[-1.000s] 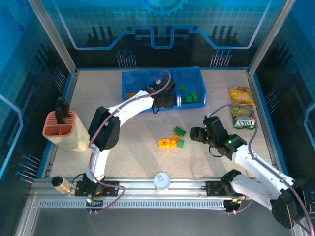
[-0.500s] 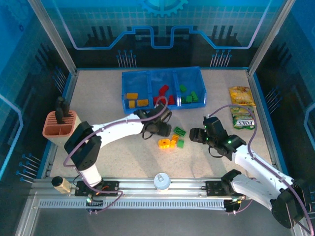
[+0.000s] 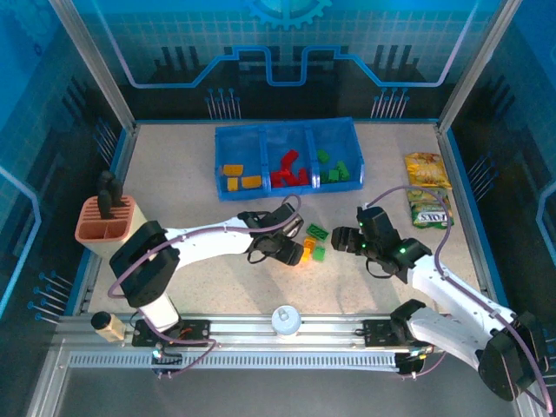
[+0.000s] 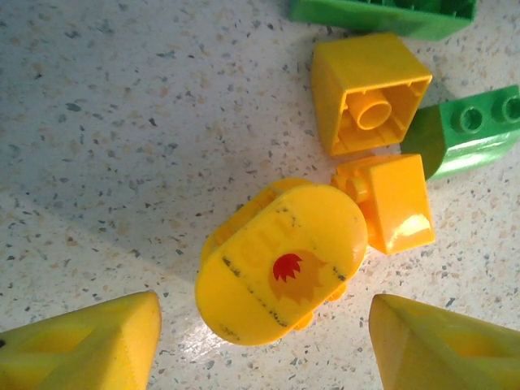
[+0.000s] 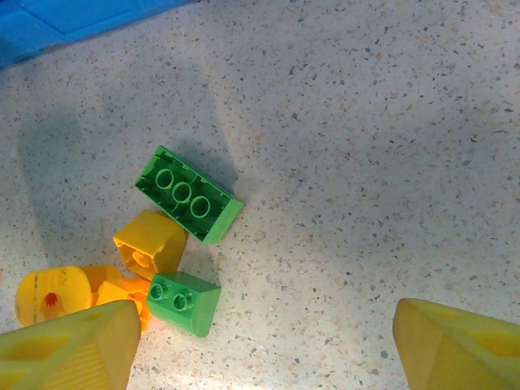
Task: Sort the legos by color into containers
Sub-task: Pick up the lego from the center of the table.
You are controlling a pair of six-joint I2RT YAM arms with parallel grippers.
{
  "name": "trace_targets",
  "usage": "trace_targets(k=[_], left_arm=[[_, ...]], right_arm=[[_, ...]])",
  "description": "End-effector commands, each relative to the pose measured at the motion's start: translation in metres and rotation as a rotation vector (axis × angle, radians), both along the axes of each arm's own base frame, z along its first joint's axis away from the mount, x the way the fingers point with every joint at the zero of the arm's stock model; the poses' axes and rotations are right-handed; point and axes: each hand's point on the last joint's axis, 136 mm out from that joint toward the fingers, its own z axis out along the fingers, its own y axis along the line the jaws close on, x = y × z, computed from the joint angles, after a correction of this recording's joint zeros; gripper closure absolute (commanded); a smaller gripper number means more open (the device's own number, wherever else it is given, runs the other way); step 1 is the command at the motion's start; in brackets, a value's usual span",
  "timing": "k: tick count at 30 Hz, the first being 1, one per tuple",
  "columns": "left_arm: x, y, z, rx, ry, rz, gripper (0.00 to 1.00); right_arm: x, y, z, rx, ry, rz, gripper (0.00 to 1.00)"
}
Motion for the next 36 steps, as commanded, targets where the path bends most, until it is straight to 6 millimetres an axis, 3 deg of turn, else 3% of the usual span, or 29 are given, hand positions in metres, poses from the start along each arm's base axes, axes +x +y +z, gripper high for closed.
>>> trace_targets(k=[1,8,16,19,24,31,36], left_arm=[[-0.004,-0.009,-0.004,0.038,0.016,-0.072,0.3],[-0.001,-0.015,-0.015,0.08,0.019,-0.105,0.29],[-0.001,-0.003,-0.034,0.157,0.025,-0.104,0.31],[-0.001,0.001,-0.036,0.165,0.017,-0.093,0.36],[0.003,0.004,-0.027,0.158,-0.025,-0.079,0.53],[0.019,0.02,-0.008,0.08,-0.059,0.052,0.54],[0.045,0.052,0.015,-0.018,-0.081,0.227,0.55]], right_arm=[[-0.004,-0.001,0.001,0.012,-0.007,-0.008,0.17],[-0.006,-0.004,-0.001,0.011,-0.004,-0.016,0.17],[-0.009,-0.006,-0.009,0.009,0.008,-0.023,0.17],[-0.01,-0.006,-0.011,0.012,0.007,-0.027,0.17],[-0.009,-0.005,-0.013,0.019,0.008,-0.03,0.17],[-0.01,-0.005,-0.015,0.026,0.014,-0.031,0.17],[-0.012,-0.002,-0.017,0.034,0.016,-0.022,0.17]])
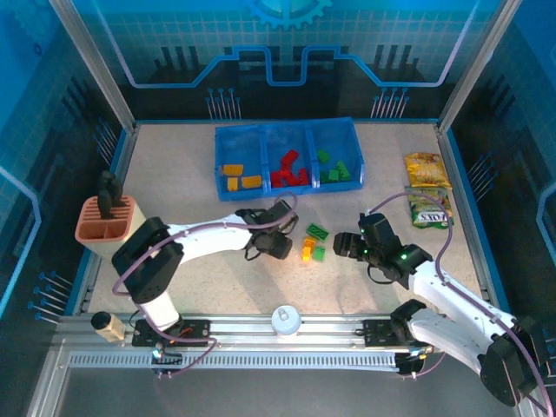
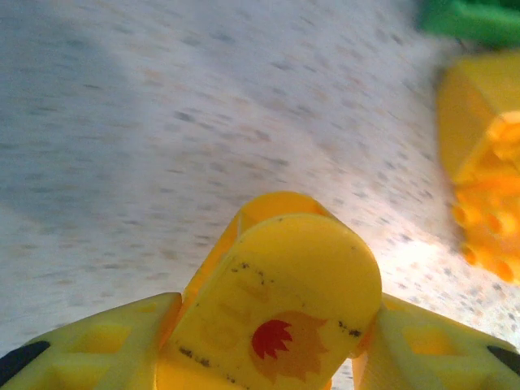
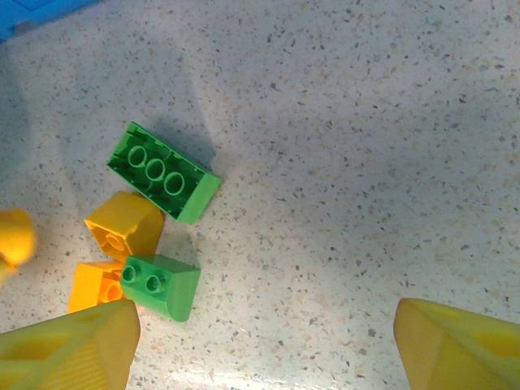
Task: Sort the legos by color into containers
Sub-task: Pick up the lego from the center of the table, then place the lego in the container, then pick up the lego from the center of the table.
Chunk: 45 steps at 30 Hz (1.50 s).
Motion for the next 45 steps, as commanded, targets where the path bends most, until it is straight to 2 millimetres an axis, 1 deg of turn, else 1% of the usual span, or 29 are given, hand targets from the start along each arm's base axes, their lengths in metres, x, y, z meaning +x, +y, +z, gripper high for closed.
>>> trace_targets(k=[1,4,7,10,13,14,17,20,24,26,28,29,33,39,43,45], left_arm=[[0.022,0.02,0.026,-0.104,-0.047,0.153,0.55],[0.046,0.051,0.045,-0.198,-0.071,0.314,0.54],[0.074,0.083,0.065,-0.232,-0.134,0.441,0.54],[0.102,0.1,0.078,-0.226,-0.166,0.502,0.54],[0.13,0.11,0.081,-0.198,-0.19,0.528,0.53],[0.139,0.113,0.078,-0.183,-0.192,0.541,0.54],[0.161,0.113,0.071,-0.174,-0.17,0.545,0.54],[0.177,0.111,0.068,-0.156,-0.167,0.537,0.54],[0.193,0.111,0.066,-0.144,-0.159,0.536,0.53],[0.198,0.109,0.069,-0.147,-0.163,0.529,0.5],[0.2,0.108,0.074,-0.15,-0.167,0.526,0.44],[0.2,0.108,0.078,-0.156,-0.172,0.526,0.41],[0.196,0.106,0.096,-0.197,-0.203,0.522,0.36],[0.18,0.109,0.126,-0.254,-0.253,0.521,0.34],[0.164,0.111,0.151,-0.31,-0.303,0.517,0.34],[0.153,0.113,0.159,-0.339,-0.319,0.518,0.34]], right_arm=[[0.0,0.004,0.0,0.029,-0.011,0.002,0.17],[-0.001,0.007,-0.001,0.035,-0.007,0.011,0.18],[-0.001,0.01,-0.002,0.044,-0.007,0.018,0.18],[-0.001,0.013,-0.002,0.05,-0.005,0.023,0.18],[-0.002,0.017,-0.001,0.051,-0.007,0.035,0.18],[-0.002,0.018,0.0,0.052,-0.009,0.037,0.18],[-0.002,0.022,0.003,0.056,-0.015,0.05,0.18],[-0.003,0.027,0.005,0.051,-0.02,0.069,0.18],[-0.005,0.031,0.004,0.04,-0.01,0.083,0.18],[-0.005,0.033,0.004,0.037,-0.007,0.093,0.18],[-0.005,0.034,0.004,0.033,-0.005,0.101,0.18],[-0.005,0.035,0.004,0.029,-0.005,0.106,0.18],[-0.004,0.039,0.006,0.019,-0.006,0.123,0.18],[-0.003,0.052,0.007,-0.003,0.002,0.162,0.18],[-0.002,0.065,0.008,-0.023,0.011,0.196,0.18],[-0.001,0.074,0.007,-0.033,0.019,0.216,0.19]])
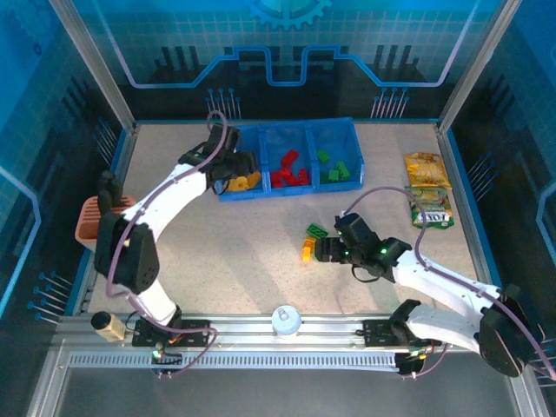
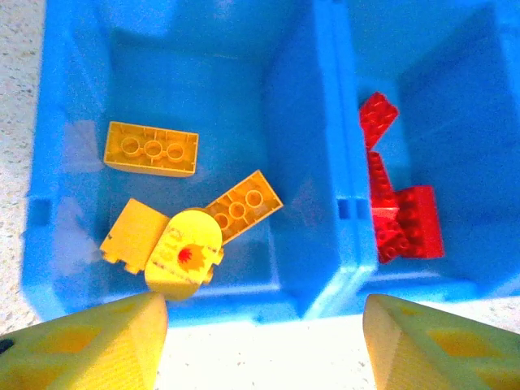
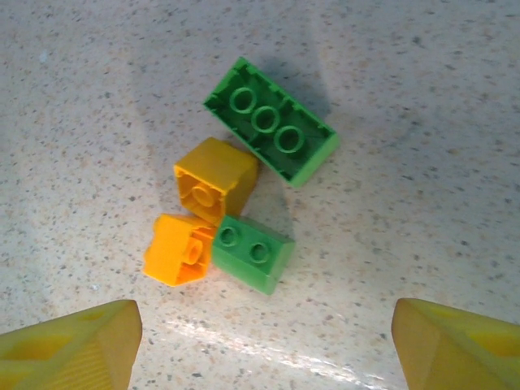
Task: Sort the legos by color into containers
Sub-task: Pick up the lego from the center of the table.
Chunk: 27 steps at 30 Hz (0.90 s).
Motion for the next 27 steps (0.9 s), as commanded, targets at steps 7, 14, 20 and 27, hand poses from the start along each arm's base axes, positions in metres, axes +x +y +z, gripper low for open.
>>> trace_targets(k=[7,14,20,27], left_arm=[[-0.056,0.013,0.024,-0.116,-0.088,0.009,0.34],[-0.095,0.032,0.01,-0.088,-0.086,0.035,0.34],[-0.115,0.044,-0.008,-0.067,-0.07,0.058,0.34],[-0.132,0.049,-0.027,-0.077,-0.044,0.07,0.34]], right_arm=[[0.008,0.045,-0.001,-0.079,0.02,0.092,0.26],[0.003,0.063,-0.023,-0.205,0.125,0.089,0.43],[-0.002,0.069,-0.043,-0.29,0.179,0.066,0.46],[-0.002,0.065,-0.05,-0.35,0.19,0.035,0.5]])
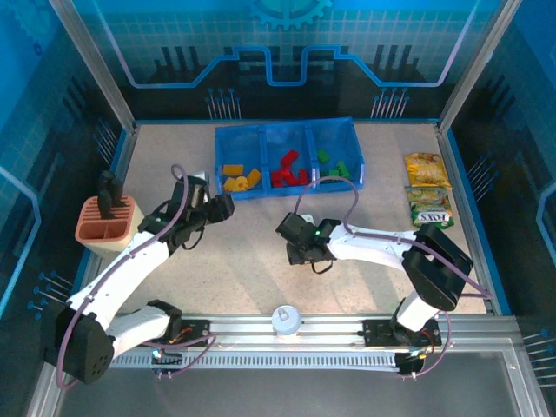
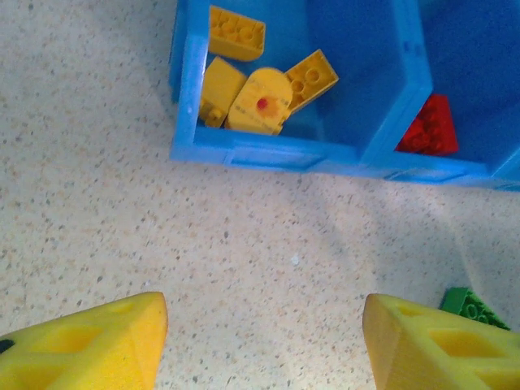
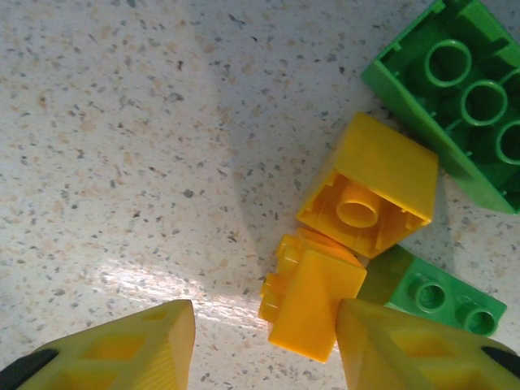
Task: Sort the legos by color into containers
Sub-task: Pick up the lego from the center of the table.
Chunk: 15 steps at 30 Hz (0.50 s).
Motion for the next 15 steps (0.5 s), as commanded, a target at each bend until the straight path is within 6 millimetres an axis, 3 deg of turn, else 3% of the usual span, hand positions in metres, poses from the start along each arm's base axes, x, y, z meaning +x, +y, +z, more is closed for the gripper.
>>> trace_targets(k=[1,8,15], left_arm=[[-0.006,0.007,-0.004,-0.013,-0.001,0.037,0.34],[-0.017,0.011,-0.012,-0.02,0.004,0.044,0.34],[-0.024,0.013,-0.019,-0.017,0.015,0.045,0.34]], right_arm=[[-0.006,-0.009,-0.011,-0.075,0.031,-0.03,0.5],[-0.006,-0.008,-0.01,-0.138,0.015,-0.029,0.51],[0.0,-0.013,0.007,-0.177,-0.045,-0.047,0.47]])
